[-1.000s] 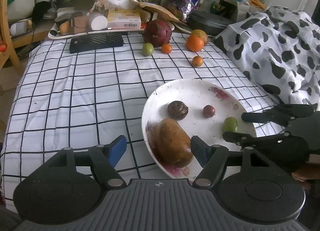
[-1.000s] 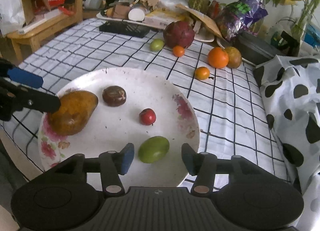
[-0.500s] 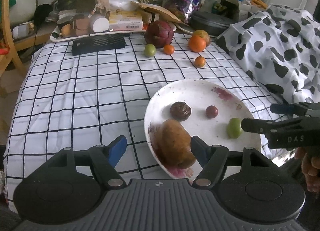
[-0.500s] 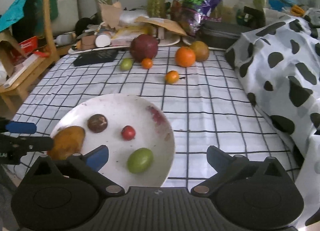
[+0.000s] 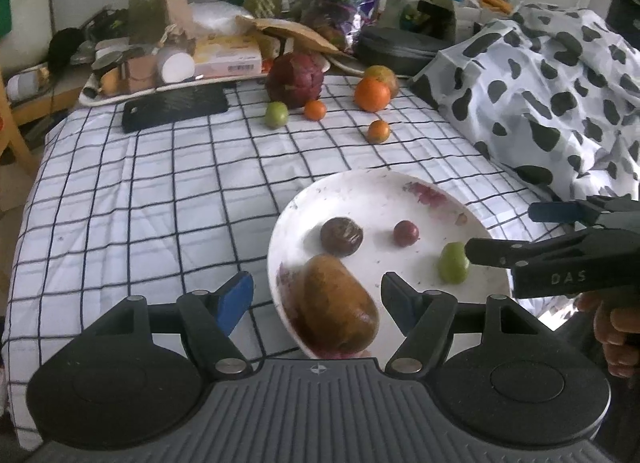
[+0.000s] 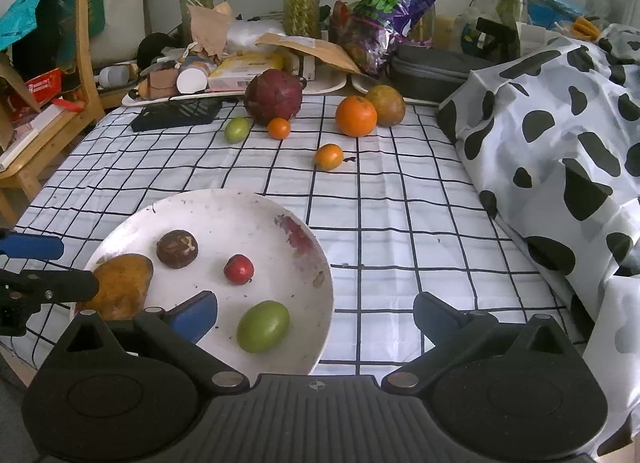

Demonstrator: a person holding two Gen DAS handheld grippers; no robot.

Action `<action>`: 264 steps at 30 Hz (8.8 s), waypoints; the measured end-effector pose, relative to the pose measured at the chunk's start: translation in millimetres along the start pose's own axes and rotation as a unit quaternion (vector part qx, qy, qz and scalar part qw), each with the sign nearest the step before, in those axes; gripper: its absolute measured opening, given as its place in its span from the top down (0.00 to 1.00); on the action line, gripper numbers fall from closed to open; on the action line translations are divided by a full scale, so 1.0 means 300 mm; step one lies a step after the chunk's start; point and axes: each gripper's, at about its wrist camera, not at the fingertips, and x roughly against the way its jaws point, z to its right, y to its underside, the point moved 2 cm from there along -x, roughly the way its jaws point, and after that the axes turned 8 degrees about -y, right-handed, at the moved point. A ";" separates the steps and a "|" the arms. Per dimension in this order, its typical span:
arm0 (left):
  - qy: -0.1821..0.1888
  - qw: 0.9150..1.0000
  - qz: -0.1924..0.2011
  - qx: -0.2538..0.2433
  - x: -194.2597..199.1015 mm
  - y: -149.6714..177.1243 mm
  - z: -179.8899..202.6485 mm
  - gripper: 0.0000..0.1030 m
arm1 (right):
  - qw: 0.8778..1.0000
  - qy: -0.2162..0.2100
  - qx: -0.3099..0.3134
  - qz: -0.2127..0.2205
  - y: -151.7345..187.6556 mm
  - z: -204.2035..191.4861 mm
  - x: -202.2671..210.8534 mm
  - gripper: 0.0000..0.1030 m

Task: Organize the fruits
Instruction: 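Move both open tools back toward the small green fruit and orange cherry tomato, then grasp the small green fruit with the left tool while the right tool grasps the orange cherry tomato, then carry both fruits over the plate and open both tools to release them, then withdraw both open tools from the plate toward the remaining fruits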

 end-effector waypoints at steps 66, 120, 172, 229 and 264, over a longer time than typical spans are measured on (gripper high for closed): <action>0.010 0.995 0.029 -0.095 -0.588 -0.480 -0.074 0.66 | 0.996 0.018 0.093 -0.002 -0.410 0.178 -0.463 0.00; 0.044 0.994 0.040 -0.090 -0.364 -0.423 -0.044 0.73 | 0.984 -0.087 0.155 0.006 -0.353 0.072 -0.332 0.69; 0.062 0.992 0.017 -0.110 -0.210 -0.233 0.096 0.53 | 0.976 -0.107 0.183 -0.047 -0.084 -0.051 -0.141 0.48; -0.001 0.995 0.016 -0.098 -0.045 -0.033 0.064 0.32 | 0.991 -0.020 0.127 -0.019 0.038 -0.075 -0.014 0.00; 0.010 0.994 0.049 -0.099 -0.317 -0.346 0.024 0.32 | 0.997 0.059 0.053 0.014 -0.259 0.174 -0.253 0.00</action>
